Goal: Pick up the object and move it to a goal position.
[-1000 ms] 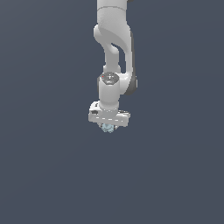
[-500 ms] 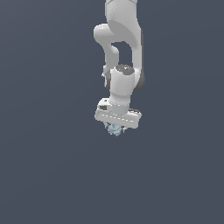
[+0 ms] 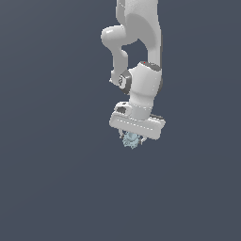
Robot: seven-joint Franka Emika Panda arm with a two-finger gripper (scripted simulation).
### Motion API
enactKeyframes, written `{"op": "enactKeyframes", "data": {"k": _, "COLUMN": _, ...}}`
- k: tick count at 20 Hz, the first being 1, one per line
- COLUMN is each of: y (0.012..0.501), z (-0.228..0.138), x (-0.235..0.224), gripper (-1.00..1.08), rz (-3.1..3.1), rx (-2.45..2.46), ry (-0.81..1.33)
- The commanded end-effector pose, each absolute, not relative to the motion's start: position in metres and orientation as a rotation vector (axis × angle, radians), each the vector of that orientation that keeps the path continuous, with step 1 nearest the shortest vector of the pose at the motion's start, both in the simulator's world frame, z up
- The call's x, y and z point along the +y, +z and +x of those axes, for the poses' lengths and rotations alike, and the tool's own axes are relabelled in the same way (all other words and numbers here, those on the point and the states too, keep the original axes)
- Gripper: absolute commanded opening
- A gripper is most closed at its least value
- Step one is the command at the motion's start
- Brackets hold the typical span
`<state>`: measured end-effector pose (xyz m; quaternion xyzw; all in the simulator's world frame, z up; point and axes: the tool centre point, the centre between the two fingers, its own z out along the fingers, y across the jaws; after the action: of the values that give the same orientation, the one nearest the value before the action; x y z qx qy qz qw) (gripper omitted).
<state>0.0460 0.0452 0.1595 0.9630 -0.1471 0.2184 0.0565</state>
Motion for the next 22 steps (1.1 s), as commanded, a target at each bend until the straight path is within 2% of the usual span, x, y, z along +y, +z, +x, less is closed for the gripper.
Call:
{"op": "enactKeyframes", "data": {"k": 1, "y": 0.170, "z": 0.052, "x": 0.053, "gripper": -1.00, "rz": 2.896, "rx": -0.471, "ry": 0.713}}
{"op": "enactKeyframes", "data": {"k": 22, "y": 0.273, "z": 0.101, "x": 0.122, "gripper": -1.00, "rz": 2.611, "rx": -0.677, "ry": 1.139}}
